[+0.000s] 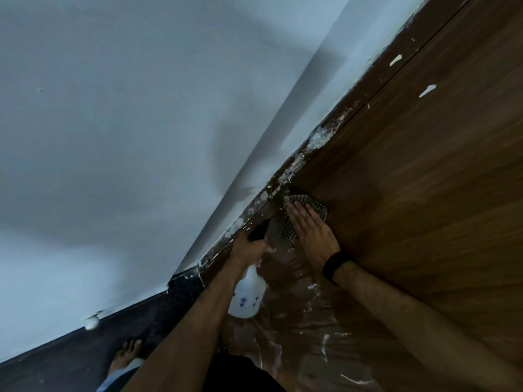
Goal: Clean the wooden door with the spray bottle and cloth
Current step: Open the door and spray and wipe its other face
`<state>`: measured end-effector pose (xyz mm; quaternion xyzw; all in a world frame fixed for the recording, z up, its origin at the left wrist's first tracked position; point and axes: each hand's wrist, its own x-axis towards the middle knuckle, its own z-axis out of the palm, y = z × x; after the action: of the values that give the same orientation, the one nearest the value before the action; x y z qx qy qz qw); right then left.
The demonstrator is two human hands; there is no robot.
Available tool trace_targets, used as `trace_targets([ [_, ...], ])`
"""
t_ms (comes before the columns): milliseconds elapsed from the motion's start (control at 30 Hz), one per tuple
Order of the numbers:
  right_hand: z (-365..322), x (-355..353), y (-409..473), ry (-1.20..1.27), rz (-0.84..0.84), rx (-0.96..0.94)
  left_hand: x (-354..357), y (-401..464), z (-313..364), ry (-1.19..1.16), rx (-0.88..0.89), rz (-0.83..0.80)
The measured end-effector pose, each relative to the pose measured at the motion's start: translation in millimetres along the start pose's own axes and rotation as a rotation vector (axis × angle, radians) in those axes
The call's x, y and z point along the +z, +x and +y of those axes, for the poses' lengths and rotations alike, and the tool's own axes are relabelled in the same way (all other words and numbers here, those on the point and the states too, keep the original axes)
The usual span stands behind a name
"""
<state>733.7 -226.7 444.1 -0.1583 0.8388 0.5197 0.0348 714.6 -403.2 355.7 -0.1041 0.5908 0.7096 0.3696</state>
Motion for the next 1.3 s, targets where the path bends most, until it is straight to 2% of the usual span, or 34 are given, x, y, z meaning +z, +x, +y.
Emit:
trace_targets([
  [167,15,-4,14,0.035,0.053,0.088,0,-6,5,0.013,-0.011,-0.017],
  [267,-2,2,30,0.034,0.014,-0.01,-1,-10,7,0.052,-0.039,0.001],
  [400,-33,9,45,0.02,-0.092,-0.174,-9,-14,8,0.085,0.009,0.002],
  [533,-22,1,52,-0.018,-0.116,-0.179,-18,-12,13,0.114,0.033,0.006],
  [733,-12,4,44,0.005,-0.036,-0.084,-15,-13,12,0.086,-0.013,0.004],
  [933,-43,15,51,0.02,-0.109,-0.24,-23,-15,2,0.068,-0.026,-0.037],
  [1167,0,1,42,0.015,-0.018,-0.02,-19,-14,-7,0.162,-0.084,-0.091],
  [1300,6,3,40,0.014,0.013,0.031,-8,-20,-12,0.186,-0.071,-0.123],
])
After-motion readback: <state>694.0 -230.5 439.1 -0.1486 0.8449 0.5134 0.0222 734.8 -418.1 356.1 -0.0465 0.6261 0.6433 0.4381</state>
